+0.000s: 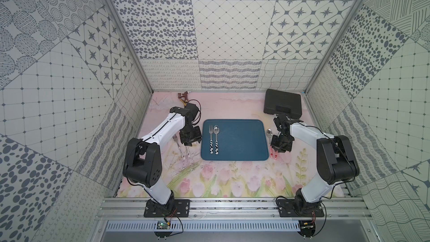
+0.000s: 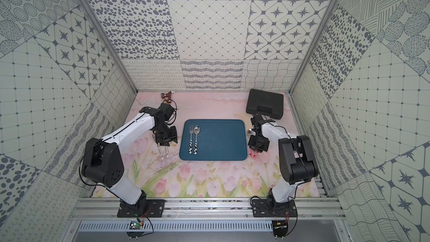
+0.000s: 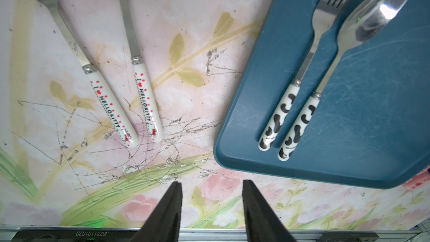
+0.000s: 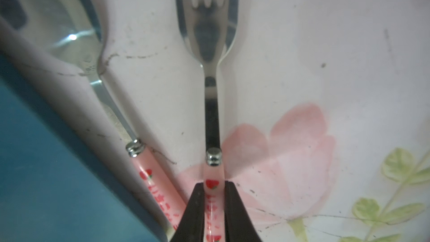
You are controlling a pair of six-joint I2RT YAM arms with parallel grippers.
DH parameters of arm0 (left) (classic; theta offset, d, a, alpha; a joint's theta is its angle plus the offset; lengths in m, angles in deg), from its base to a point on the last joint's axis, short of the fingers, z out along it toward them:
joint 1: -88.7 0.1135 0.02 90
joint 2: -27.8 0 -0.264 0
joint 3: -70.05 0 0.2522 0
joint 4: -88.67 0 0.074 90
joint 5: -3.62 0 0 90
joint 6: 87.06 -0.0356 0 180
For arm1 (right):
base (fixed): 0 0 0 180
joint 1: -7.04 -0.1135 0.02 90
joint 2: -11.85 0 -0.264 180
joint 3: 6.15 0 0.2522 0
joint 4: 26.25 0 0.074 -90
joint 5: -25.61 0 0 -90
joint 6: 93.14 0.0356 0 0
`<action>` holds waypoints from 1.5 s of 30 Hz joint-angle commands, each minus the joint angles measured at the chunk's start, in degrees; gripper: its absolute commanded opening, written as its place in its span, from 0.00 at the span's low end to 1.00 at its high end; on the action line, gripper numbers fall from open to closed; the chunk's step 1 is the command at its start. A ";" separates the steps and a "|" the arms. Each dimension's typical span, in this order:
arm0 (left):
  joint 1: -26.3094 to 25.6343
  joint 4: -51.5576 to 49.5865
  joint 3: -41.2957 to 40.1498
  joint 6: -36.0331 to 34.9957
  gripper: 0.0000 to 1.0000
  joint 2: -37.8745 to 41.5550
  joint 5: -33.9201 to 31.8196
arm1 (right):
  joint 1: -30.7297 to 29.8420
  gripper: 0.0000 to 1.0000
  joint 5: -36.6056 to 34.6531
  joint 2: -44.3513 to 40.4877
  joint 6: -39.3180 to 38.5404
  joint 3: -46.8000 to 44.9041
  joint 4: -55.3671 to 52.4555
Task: Set the spoon and fork side by side
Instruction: Pick up the fork at the center of the board, then place the fork on the tray.
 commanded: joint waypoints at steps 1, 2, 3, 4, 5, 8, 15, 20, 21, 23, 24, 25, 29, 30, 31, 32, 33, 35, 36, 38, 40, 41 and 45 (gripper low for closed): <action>0.84 -0.10 -0.16 -0.69 0.47 0.34 1.74 | -0.22 0.09 -0.86 -3.85 -0.31 1.21 -1.16; 0.79 0.06 -0.10 -0.69 0.47 0.26 1.89 | -0.52 0.09 -1.03 -4.22 -0.29 1.56 -1.47; 0.77 0.11 -0.01 -0.73 0.47 0.12 2.08 | -0.87 0.09 -1.14 -4.64 -0.33 2.03 -1.96; 0.79 0.17 0.07 -0.80 0.47 -0.01 2.31 | -1.32 0.09 -1.25 -5.02 -0.32 2.40 -2.27; 0.79 0.31 0.06 -0.82 0.47 -0.17 2.50 | -1.81 0.09 -1.13 -5.28 -0.37 2.99 -2.71; 0.80 0.42 0.25 -0.99 0.47 -0.27 2.58 | -5.49 0.09 -0.43 -5.32 -0.38 5.95 -3.75; 0.93 0.03 1.02 -1.21 0.47 0.51 1.18 | -20.84 0.10 2.09 5.78 2.89 20.95 -4.98; 1.67 -0.62 1.47 -1.78 0.47 1.72 0.76 | -26.87 0.10 4.89 16.23 4.64 31.39 -4.98; 1.90 -0.60 1.47 -1.92 0.47 1.99 0.94 | -27.64 0.10 5.18 18.10 4.88 33.05 -4.98; 2.18 -0.64 1.35 -2.25 0.47 2.42 1.11 | -28.34 0.10 6.07 20.78 5.61 35.28 -4.89; 2.27 -0.60 1.40 -2.35 0.47 2.57 1.12 | -28.57 0.10 6.24 21.95 6.03 36.16 -4.82; 2.22 -0.72 1.40 -2.49 0.47 2.67 1.19 | -28.75 0.10 6.32 22.82 6.14 36.82 -4.81; 2.36 -0.73 1.27 -2.86 0.47 2.71 1.63 | -29.57 0.10 8.16 25.44 7.28 39.38 -4.71; 2.37 -0.73 1.23 -2.89 0.47 2.71 1.67 | -29.83 0.10 8.32 25.81 7.86 39.76 -4.71; 2.31 -0.64 1.17 -2.96 0.47 2.71 1.75 | -30.18 0.10 8.74 26.14 8.48 40.20 -4.63; 2.31 -0.55 1.14 -3.04 0.47 2.71 2.00 | -30.50 0.10 8.90 26.67 8.94 40.85 -4.71; 2.37 -0.54 1.13 -3.06 0.47 2.62 2.13 | -30.92 0.10 8.92 27.31 9.36 41.58 -5.00; 2.31 -0.49 1.13 -3.13 0.47 2.44 2.32 | -31.51 0.10 9.41 28.42 10.26 42.58 -5.60; 2.37 -0.44 1.13 -3.21 0.47 2.45 2.50 | -31.92 0.11 9.65 28.66 10.84 42.81 -5.85; 2.35 -0.46 1.13 -3.32 0.47 2.45 2.51 | -32.88 0.11 8.96 29.05 11.25 43.15 -6.04; 2.33 -0.46 1.04 -3.41 0.47 2.61 2.47 | -33.04 0.11 9.22 29.28 11.70 42.83 -6.26; 2.31 -0.38 0.96 -3.50 0.47 2.68 2.50 | -33.10 0.11 8.86 29.20 11.79 42.53 -6.32; 2.35 -0.13 0.45 -3.59 0.47 2.88 2.87 | -33.12 0.11 8.81 28.94 12.15 41.24 -6.23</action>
